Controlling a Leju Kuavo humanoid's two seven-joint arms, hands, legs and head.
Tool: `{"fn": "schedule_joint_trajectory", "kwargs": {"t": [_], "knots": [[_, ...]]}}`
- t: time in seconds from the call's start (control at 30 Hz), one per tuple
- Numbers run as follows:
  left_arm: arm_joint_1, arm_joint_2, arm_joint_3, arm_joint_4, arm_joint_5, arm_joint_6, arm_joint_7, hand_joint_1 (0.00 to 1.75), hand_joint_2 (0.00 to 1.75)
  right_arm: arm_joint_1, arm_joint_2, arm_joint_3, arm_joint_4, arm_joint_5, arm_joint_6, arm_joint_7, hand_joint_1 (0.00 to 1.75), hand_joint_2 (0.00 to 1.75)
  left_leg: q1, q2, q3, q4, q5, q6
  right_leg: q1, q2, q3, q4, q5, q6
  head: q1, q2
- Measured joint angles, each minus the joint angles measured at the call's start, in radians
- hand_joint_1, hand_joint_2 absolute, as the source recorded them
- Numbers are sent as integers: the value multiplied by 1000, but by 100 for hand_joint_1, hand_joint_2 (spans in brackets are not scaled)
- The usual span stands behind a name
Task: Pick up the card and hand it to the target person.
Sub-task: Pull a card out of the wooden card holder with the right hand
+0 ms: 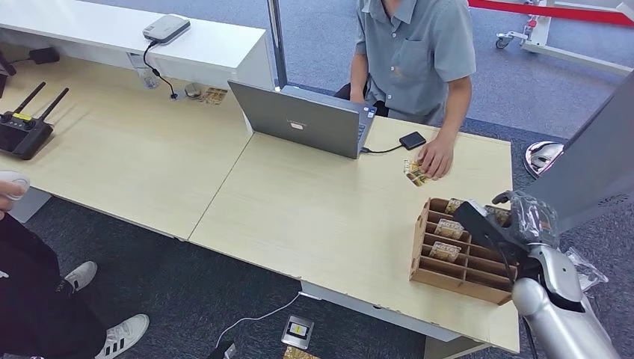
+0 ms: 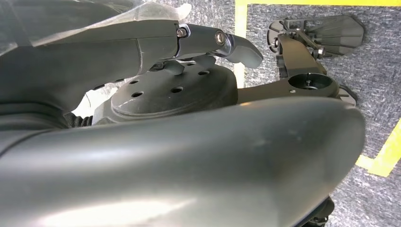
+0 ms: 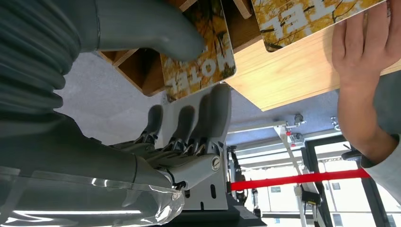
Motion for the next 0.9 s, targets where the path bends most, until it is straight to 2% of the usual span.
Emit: {"fn": "schedule_joint_trajectory", "kwargs": {"t": [0.13, 0.9], "knots": [[0, 0, 0, 0, 3, 1, -1, 0, 0, -5, 4, 0, 10, 1, -7, -12, 142, 175, 0, 0, 0, 0, 0, 0, 0, 0, 0, 0, 0, 0, 0, 0], [0, 0, 0, 0, 6, 1, -3, 0, 0, -11, 12, 0, 32, 11, -44, -19, 131, 175, 0, 0, 0, 0, 0, 0, 0, 0, -1, 0, 0, 0, 0, 0]]}}
